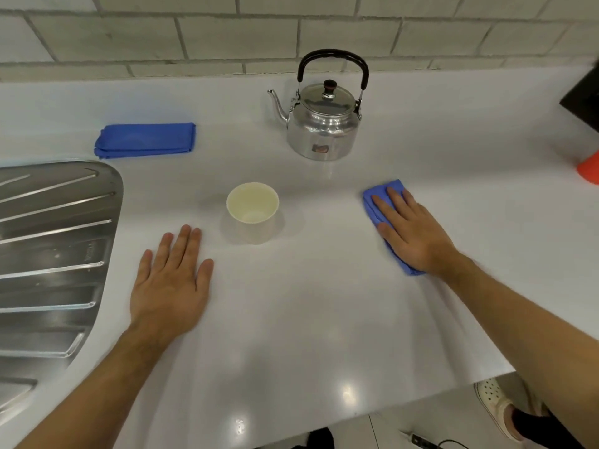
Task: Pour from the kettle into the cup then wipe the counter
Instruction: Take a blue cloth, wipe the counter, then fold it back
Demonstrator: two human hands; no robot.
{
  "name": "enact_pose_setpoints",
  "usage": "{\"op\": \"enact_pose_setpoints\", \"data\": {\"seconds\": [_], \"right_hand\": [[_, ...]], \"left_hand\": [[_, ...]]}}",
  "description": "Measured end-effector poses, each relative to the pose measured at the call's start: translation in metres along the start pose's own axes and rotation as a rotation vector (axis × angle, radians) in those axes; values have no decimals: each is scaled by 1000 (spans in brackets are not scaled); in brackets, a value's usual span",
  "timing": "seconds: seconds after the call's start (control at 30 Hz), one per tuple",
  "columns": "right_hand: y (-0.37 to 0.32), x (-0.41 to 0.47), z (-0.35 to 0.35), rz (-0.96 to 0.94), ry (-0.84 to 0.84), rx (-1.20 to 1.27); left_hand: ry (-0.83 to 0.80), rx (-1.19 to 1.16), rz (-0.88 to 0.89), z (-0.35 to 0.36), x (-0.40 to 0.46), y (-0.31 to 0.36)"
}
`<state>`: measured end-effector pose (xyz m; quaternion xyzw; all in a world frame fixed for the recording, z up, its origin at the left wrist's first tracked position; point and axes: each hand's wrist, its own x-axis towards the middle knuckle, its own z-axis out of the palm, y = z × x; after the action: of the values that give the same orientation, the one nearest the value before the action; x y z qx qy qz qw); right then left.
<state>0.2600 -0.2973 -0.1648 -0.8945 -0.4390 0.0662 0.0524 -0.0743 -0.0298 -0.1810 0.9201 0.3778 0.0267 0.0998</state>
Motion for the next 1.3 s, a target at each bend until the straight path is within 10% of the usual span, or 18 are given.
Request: {"op": "enact_pose_setpoints", "data": {"seconds": [0.33, 0.7, 1.03, 1.3], "right_hand": [[-114, -113, 21, 402, 42, -62], [-325, -65, 59, -14, -30, 55], [-377, 39, 31, -187, -187, 347], [-301, -11, -57, -277, 5, 712]], "left_hand": [[-26, -39, 3, -2, -1, 2], [-34, -542, 87, -37, -30, -30], [221, -742, 54, -52, -38, -56], [35, -284, -60, -36, -9, 13]]}}
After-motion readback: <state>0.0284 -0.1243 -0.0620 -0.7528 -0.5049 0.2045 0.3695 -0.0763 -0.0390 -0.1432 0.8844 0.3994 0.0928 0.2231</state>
